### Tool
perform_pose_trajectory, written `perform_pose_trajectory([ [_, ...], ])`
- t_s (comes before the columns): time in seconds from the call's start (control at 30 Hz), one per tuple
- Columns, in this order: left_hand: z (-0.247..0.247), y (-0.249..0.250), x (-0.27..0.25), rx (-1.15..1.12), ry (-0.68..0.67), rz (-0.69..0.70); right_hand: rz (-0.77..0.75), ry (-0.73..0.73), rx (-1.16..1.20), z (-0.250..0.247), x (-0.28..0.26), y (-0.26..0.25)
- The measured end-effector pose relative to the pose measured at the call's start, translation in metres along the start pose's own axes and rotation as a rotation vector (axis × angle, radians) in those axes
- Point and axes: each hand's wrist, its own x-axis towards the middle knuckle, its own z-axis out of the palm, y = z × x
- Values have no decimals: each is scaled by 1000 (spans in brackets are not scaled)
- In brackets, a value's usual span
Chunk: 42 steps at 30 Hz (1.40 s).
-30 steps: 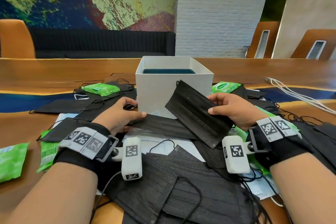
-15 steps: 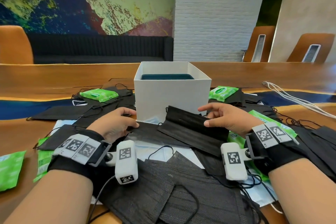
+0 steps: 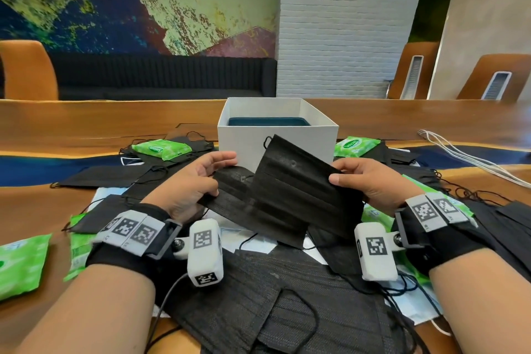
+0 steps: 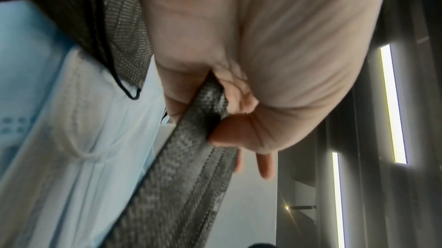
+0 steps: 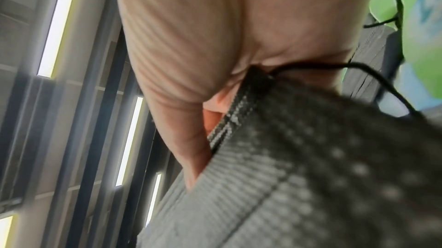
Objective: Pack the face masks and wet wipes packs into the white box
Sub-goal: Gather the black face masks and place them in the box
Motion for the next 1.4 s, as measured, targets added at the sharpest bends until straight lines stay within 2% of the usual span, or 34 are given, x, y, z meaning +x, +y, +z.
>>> perform_pose_trajectory([
  [0.1,1,-1,-1,5,-13,42,42,-34,33,4,2,-7],
  [0.17,1,-1,-1,-6,-32,56,74,-108,1,8,6,-12],
  [0.33,1,0,0,-25,-52,82,220,-209,-305,27,21,-16],
  [0.47,3,1,-1,-65,-31,87,273,-195,-657,40,36,-11],
  [0.67,5,4,-6,-268,-69,73,306,-160,-808,63,41,-15],
  [0.9,11,5,-4,-76,18,123,287,-211,-932,76,36,-29],
  [1.03,15,11,-5,-88,64,189,184,-107,-888,72,30,-37],
  [1.17,18,25,-8,-181,125,270,88,-94,-691,63,21,-49],
  [1.23,23,33,-10,-262,162,298,23,-40,-579,58,14,-58],
  [1.33,31,42,-13,-140,252,272,-114,63,-361,53,1,-71],
  [1.4,36,45,-16,-42,240,226,-181,112,-260,50,-7,-79],
])
